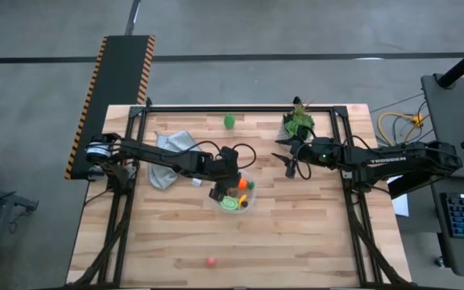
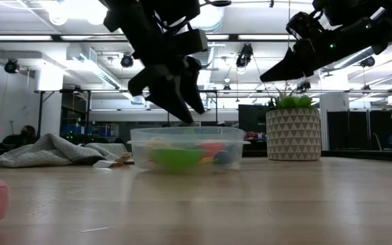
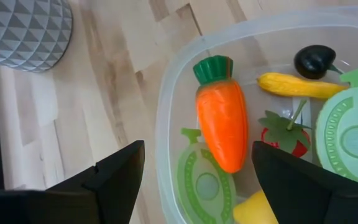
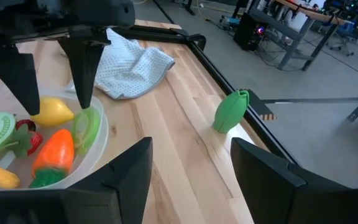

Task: Pick and placing Produce into tupperware
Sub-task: Put the pink peach into the transparent bin

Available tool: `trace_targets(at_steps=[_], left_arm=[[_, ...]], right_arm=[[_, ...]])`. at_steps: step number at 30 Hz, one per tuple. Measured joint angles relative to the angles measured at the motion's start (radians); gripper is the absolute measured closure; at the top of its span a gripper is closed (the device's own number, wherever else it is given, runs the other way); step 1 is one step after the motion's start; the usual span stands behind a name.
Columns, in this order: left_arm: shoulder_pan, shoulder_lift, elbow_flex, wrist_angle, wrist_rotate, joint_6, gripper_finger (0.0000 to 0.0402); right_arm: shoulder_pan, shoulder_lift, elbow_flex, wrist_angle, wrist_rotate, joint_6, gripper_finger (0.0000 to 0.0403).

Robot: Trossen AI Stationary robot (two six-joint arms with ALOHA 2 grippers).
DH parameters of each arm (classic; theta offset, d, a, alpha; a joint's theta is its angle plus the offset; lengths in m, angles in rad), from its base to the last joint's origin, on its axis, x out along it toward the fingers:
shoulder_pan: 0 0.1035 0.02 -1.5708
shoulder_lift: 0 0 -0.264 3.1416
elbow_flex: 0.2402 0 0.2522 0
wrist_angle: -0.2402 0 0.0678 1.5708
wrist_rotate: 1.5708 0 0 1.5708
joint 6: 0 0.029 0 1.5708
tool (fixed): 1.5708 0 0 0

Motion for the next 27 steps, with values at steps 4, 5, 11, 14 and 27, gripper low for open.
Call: trace_targets(at_steps=[4,5,11,14,27], left_arm=[[0.0,-0.002,0.0,0.0,-0.013,0.0,0.0121],[0.0,-0.002,0.0,0.0,-0.018,0.0,0.0121],[0.0,-0.002,0.0,0.0,-0.019,-0.002,0.0121],[0.0,-0.002,0.0,0.0,-0.02,-0.003,0.0121],[0.0,-0.002,0.0,-0.001,-0.045,-0.004,0.0121]], right_arm=[[0.0,0.0,0.0,0.0,0.0,0.0,0.0193],[0.0,0.0,0.0,0.0,0.0,0.001,0.0193],[0.0,0.0,0.0,-0.02,0.0,0.0,0.0193],[0.0,0.0,0.0,-0.02,0.0,0.0,0.0193],[0.0,0.0,0.0,-0.021,0.0,0.0,0.0193]])
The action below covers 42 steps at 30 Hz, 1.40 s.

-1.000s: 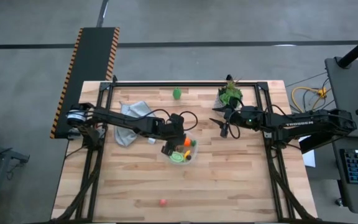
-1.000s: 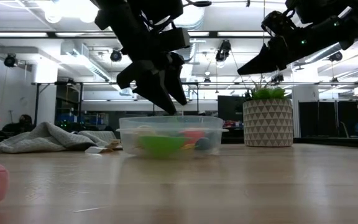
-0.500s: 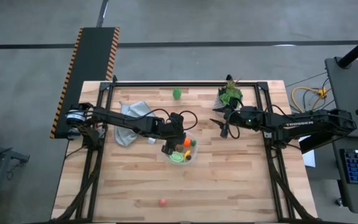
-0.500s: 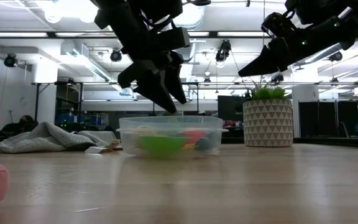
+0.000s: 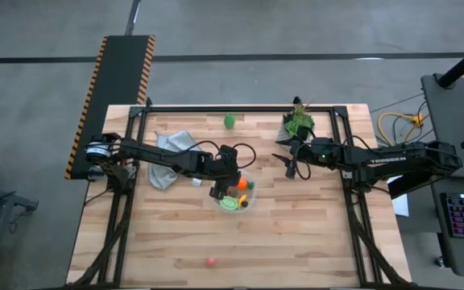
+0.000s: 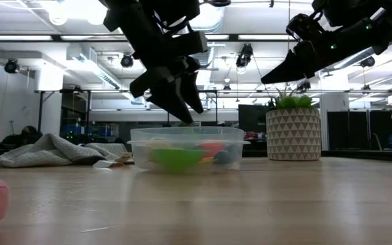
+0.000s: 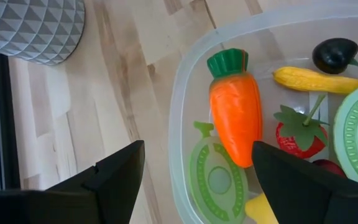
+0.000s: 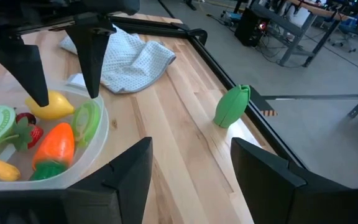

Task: Pick and placing Produce into tupperware
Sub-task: Put the pink peach into the transparent bin

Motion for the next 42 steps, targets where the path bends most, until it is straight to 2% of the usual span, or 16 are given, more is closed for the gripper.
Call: trace_targets(at_steps=[10,16,25,37,42], left_arm=[[-0.012,-0.002,-0.001,-0.02,-0.002,-0.003,0.0121],[-0.061,-0.008,0.026,-0.036,-0.156,0.003,0.0121],[-0.14,-0.01,0.069,-0.089,-0.196,-0.01,0.0121],[-0.249,-0.013,0.07,-0.097,-0.246,-0.162,0.0121],[-0.328,-0.013,0.07,-0.097,-0.34,-0.236,0.0121]], right_arm=[[0.0,0.0,0.0,0.0,0.0,0.0,0.0193],[0.0,0.0,0.0,-0.001,0.0,0.0,0.0193],[0.0,0.0,-0.001,-0.004,0.0,0.001,0.0193],[0.0,0.0,-0.003,-0.023,0.0,0.016,0.0193],[0.0,0.0,-0.003,-0.023,0.0,0.008,0.0193]])
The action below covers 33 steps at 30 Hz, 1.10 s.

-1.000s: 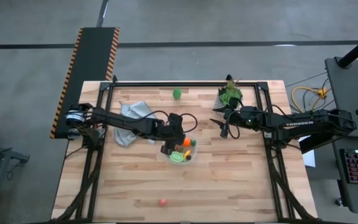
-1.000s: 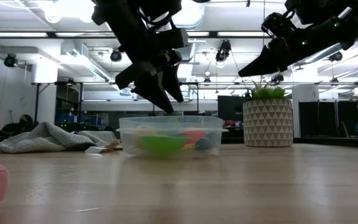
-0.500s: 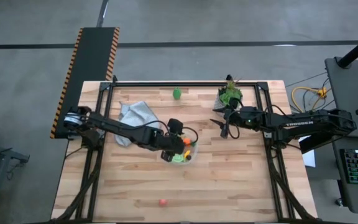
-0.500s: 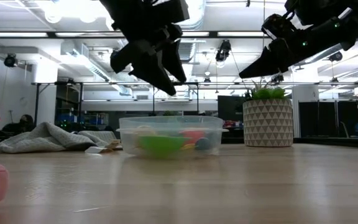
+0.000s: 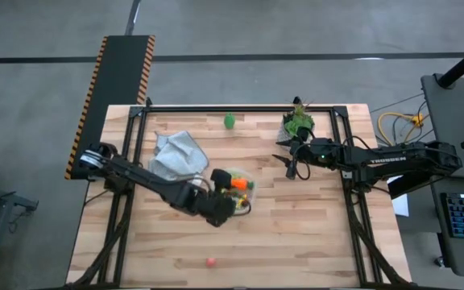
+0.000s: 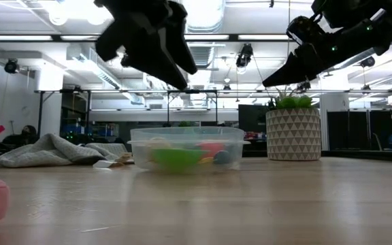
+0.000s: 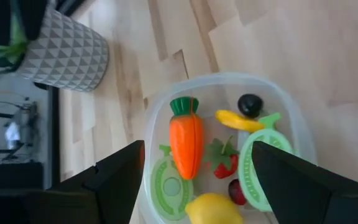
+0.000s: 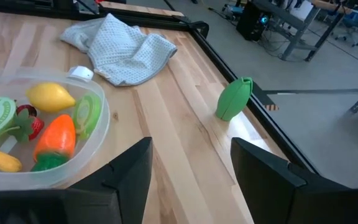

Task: Pick and placing Produce into tupperware
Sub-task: Put the pink peach into the transparent bin

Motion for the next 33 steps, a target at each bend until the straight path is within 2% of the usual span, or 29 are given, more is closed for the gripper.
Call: trace_targets(at_steps=[4,14,22,25,29,33], left_arm=[[-0.058,0.0,0.011,-0.001,-0.05,-0.026,0.0121],[-0.136,0.0,0.16,-0.097,-0.052,-0.289,0.0121],[-0.193,0.002,0.167,-0.104,-0.004,-0.395,0.0121],[-0.195,0.002,0.168,-0.105,0.044,-0.444,0.0121],[-0.193,0.002,0.17,-0.111,0.127,-0.602,0.0121],[-0.194,0.002,0.17,-0.223,0.211,-0.884,0.0121]], right_arm=[[0.0,0.0,0.0,0.0,0.0,-0.001,0.0193],[0.0,0.0,-0.001,0.0,0.0,-0.012,0.0193],[0.0,0.0,-0.001,0.0,0.0,-0.012,0.0193],[0.0,0.0,-0.001,0.001,0.0,-0.009,0.0193],[0.0,0.0,-0.004,0.0,0.0,0.009,0.0193],[0.0,0.0,-0.007,-0.002,0.0,0.03,0.0193]])
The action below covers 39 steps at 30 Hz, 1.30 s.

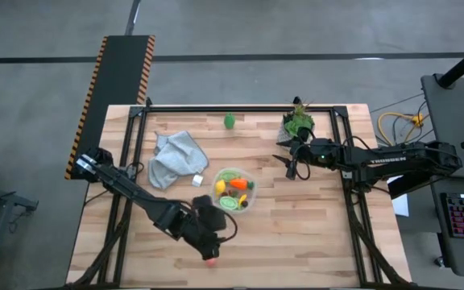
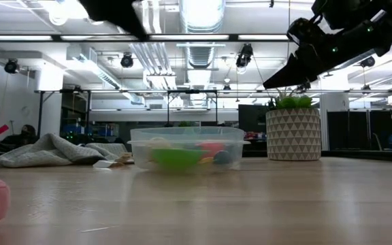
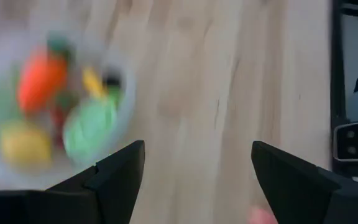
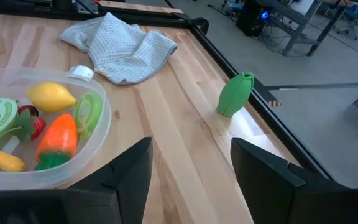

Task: Pick and placing Produce into tupperware
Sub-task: Put the pink peach into the transparent bin

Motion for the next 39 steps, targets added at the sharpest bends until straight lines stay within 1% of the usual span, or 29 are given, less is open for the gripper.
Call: trace_targets(at_steps=[3,5,10,12,15,17,19,24,27,29,31,34,39], left_arm=[[0.0,0.0,-0.005,-0.094,0.077,-0.257,0.0121],[0.0,0.001,-0.011,-0.126,0.109,-0.413,0.0121],[0.0,0.001,-0.02,-0.102,0.143,-0.816,0.0121],[-0.004,0.001,-0.023,-0.056,0.15,-0.904,0.0121],[-0.008,0.018,-0.025,0.066,0.161,-0.949,0.0123],[-0.014,0.042,-0.024,0.12,0.181,-0.956,0.0129],[-0.014,0.085,0.0,0.126,0.207,-0.981,0.0139],[-0.016,0.2,0.074,0.112,0.338,-1.0,0.0161],[-0.016,0.257,0.13,0.055,0.398,-1.023,0.0166],[-0.017,0.286,0.17,-0.017,0.429,-1.032,0.0167],[-0.02,0.307,0.211,-0.099,0.442,-1.043,0.0167],[-0.03,0.316,0.251,-0.202,0.446,-1.11,0.0167],[-0.053,0.32,0.256,-0.188,0.448,-1.181,0.0167]], right_arm=[[0.0,0.0,-0.001,-0.003,0.0,-0.001,0.0193],[0.0,0.0,-0.001,-0.003,0.0,-0.002,0.0193],[0.0,0.0,-0.001,-0.003,0.0,-0.005,0.0193],[0.0,0.0,-0.001,-0.003,0.0,-0.004,0.0193],[0.0,0.0,-0.001,-0.012,0.0,-0.005,0.0193],[0.0,0.0,-0.001,-0.024,0.0,-0.013,0.0193],[0.0,0.0,-0.001,-0.033,0.0,-0.012,0.0193],[0.0,0.0,-0.001,-0.036,0.0,-0.012,0.0193],[0.0,0.0,-0.001,-0.036,0.0,-0.009,0.0193],[0.0,0.0,-0.001,-0.036,0.0,-0.001,0.0193],[0.0,0.0,-0.001,-0.036,0.0,0.0,0.0193],[0.0,0.0,-0.001,-0.035,0.0,0.001,0.0193],[0.0,0.0,-0.002,-0.036,0.0,0.002,0.0193]])
